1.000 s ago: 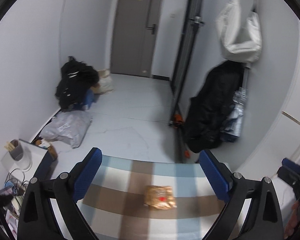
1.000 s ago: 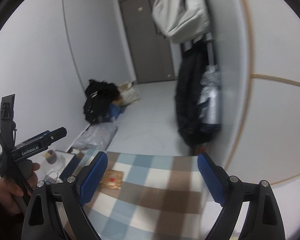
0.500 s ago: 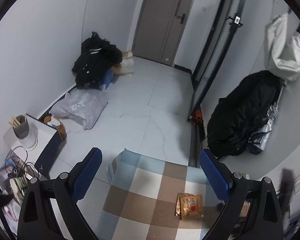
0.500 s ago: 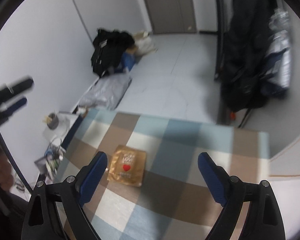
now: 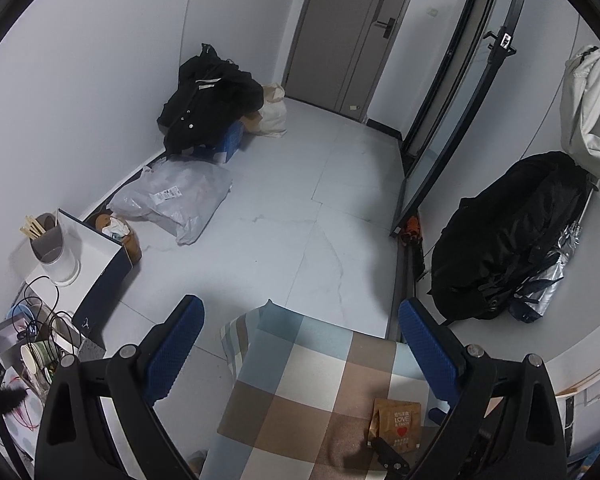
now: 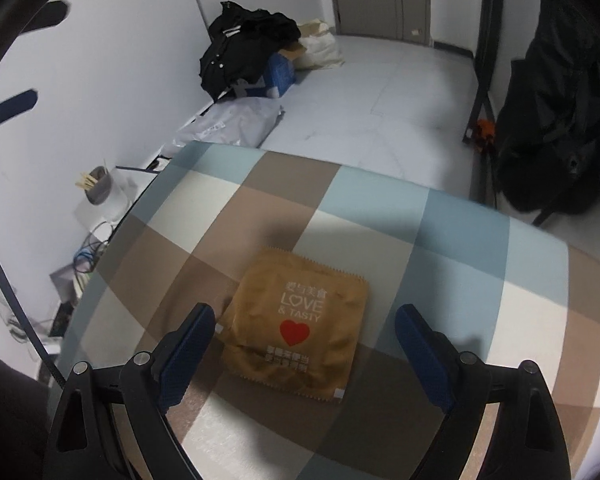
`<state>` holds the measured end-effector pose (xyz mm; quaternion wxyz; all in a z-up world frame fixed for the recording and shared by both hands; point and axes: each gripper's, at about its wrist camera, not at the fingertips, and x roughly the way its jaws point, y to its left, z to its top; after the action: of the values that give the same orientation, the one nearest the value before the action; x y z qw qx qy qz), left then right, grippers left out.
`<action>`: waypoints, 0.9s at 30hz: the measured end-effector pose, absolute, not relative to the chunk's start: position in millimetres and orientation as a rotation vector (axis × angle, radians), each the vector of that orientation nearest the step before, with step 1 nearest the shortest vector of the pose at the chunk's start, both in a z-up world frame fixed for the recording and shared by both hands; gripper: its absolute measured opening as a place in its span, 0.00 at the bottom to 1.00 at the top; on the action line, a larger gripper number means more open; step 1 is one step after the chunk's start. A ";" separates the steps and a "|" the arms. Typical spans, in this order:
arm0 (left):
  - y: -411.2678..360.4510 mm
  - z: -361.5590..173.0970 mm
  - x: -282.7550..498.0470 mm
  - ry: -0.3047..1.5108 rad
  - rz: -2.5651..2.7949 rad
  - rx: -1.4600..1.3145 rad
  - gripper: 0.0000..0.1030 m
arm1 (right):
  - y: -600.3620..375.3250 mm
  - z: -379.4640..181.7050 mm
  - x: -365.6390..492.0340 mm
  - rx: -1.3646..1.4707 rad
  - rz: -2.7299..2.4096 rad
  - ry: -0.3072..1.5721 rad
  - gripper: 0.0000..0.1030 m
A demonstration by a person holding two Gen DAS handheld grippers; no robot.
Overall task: Collect trash
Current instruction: 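Lower the right tool onto the gold LOVE wrapper and close on it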
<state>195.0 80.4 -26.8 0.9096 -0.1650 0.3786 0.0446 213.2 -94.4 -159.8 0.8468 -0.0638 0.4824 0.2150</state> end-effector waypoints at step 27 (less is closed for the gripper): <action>53.8 -50.0 209.6 0.895 0.087 -0.240 0.93 | -139.6 -153.4 200.4 -0.083 0.465 1.031 0.38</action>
<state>209.6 53.8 -50.0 0.8936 -0.1155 0.4317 0.0418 200.4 -139.6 -153.4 0.8435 -0.0395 0.4882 0.2202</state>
